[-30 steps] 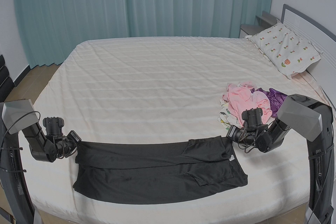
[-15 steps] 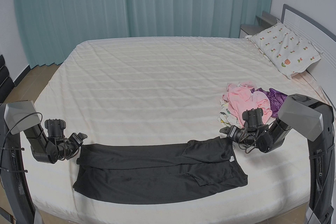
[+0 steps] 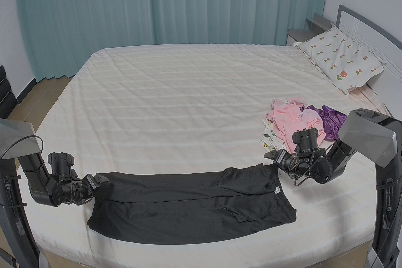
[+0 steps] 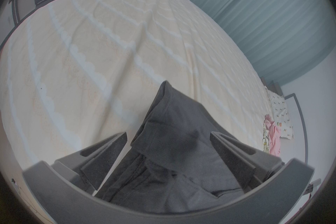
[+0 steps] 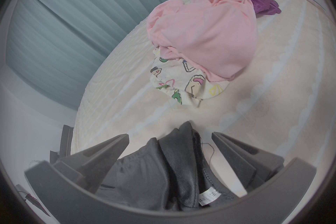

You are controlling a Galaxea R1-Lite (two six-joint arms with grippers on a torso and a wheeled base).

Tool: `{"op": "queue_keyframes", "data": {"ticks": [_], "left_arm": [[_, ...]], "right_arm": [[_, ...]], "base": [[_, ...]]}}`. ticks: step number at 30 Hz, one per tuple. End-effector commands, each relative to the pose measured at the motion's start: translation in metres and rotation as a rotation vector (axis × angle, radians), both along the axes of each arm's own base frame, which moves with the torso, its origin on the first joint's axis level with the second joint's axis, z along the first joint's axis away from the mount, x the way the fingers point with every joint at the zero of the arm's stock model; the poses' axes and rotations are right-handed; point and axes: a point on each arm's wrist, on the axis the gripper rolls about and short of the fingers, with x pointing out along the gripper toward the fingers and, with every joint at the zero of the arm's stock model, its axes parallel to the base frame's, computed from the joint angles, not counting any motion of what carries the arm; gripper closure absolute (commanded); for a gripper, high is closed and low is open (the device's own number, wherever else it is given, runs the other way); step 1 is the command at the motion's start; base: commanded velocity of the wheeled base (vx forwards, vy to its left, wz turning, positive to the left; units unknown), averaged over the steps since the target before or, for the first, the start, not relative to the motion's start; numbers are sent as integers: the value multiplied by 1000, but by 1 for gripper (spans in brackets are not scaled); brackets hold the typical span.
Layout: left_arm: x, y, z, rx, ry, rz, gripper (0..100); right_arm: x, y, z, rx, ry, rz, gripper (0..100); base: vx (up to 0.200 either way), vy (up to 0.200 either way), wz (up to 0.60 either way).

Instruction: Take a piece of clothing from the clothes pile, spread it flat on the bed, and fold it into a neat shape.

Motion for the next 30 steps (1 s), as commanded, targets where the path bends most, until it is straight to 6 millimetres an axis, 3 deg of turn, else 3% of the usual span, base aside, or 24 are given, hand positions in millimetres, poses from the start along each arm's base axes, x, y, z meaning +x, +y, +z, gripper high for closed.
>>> {"op": "queue_keyframes", "data": {"ticks": [1,2,10,16,24,30], "left_arm": [[-3,-1,2,1,0,-1,0],[-2,0,2,2,-1,0,100],[7,3,-8,61,11,57,100],[7,3,-2,60,-9,63,100],[8,3,11,37,-49,92,100],[9,3,12,37,-50,92,100]], "right_arm": [[-3,0,1,0,4,3,0],[-4,0,1,-1,6,3,0],[-24,14,5,-12,44,56,0],[-30,21,7,-18,60,77,0],[-46,52,16,-84,101,122,0],[-49,52,15,-99,126,120,0]], "base": [[0,0,0],[0,0,0],[0,0,0],[0,0,0],[0,0,0],[0,0,0]]}}
